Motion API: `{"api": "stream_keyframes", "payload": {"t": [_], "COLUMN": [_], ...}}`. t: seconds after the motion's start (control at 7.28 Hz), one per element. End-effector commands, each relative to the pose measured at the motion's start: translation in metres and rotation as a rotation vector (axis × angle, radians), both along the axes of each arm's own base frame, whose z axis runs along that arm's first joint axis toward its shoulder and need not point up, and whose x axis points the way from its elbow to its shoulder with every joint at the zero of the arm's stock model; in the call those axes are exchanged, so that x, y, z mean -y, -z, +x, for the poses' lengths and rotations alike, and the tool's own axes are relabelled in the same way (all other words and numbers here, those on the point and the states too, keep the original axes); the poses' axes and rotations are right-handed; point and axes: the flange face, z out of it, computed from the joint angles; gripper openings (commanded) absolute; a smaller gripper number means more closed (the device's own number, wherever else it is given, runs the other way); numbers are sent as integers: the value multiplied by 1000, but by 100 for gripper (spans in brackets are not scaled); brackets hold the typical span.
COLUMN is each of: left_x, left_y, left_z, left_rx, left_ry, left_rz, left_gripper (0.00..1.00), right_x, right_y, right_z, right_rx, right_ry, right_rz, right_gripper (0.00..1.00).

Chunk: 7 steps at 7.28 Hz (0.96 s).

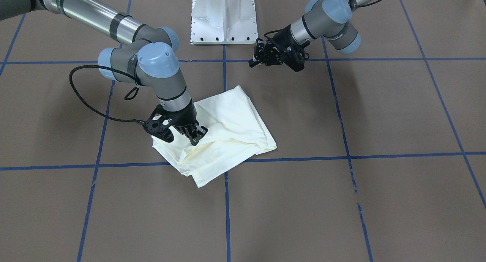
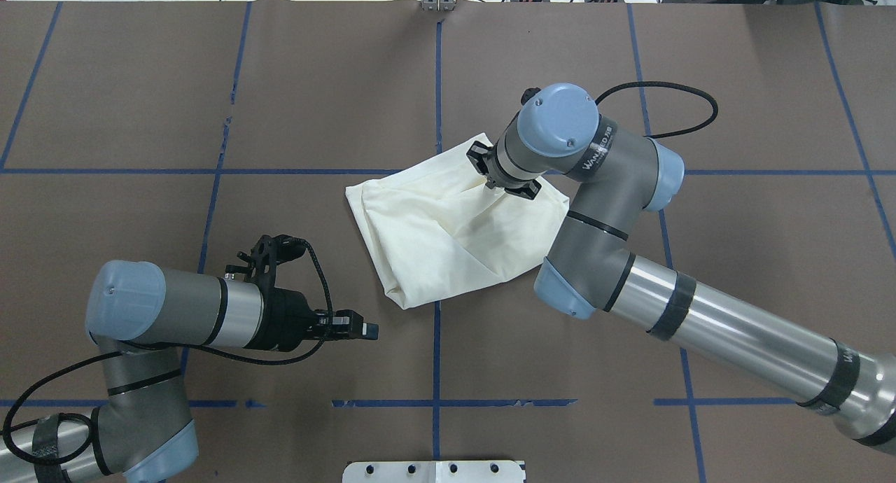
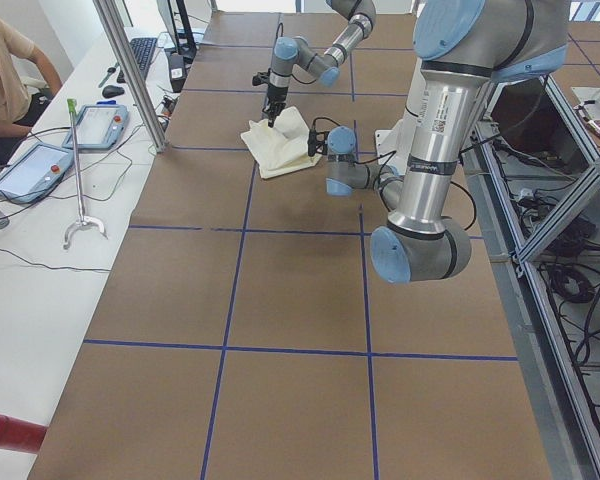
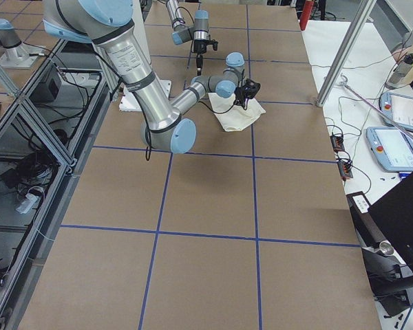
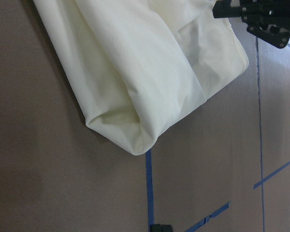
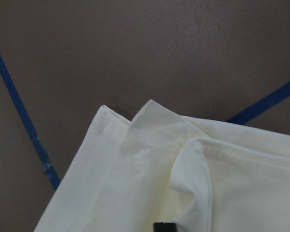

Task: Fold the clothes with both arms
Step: 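Release the shirt with the right gripper and raise it away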

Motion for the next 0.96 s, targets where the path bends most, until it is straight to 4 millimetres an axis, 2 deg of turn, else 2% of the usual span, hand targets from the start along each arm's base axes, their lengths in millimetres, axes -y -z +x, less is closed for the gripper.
{"api": "stream_keyframes", "payload": {"t": [0.0,0.14,0.27,0.41,0.55,0.69,0.82], "left_x": [1,2,3,5,8,10,11], "left_y": [0,0,-1,-3,-3,-3,-3], "left_z": [0,-1,-2,-2,-4,-5,-6], "left_rx": [-1,1,2,5,8,8,6], "left_ry": [2,5,6,11,17,20,23], "left_rz": [-2,-2,-3,-4,-5,-5,-5], "left_gripper": [0,0,0,0,0,0,0], "right_x": [44,67,92,81,45,-3,-38], "right_y": [7,14,44,49,27,11,3], "right_z": [0,-17,7,18,53,66,49], "right_rx": [-26,-54,-17,34,65,78,66], "right_ry": [-12,-13,-4,58,64,114,181], "right_rz": [15,2,17,-14,13,8,-15], "right_gripper": [0,0,0,0,0,0,0]}}
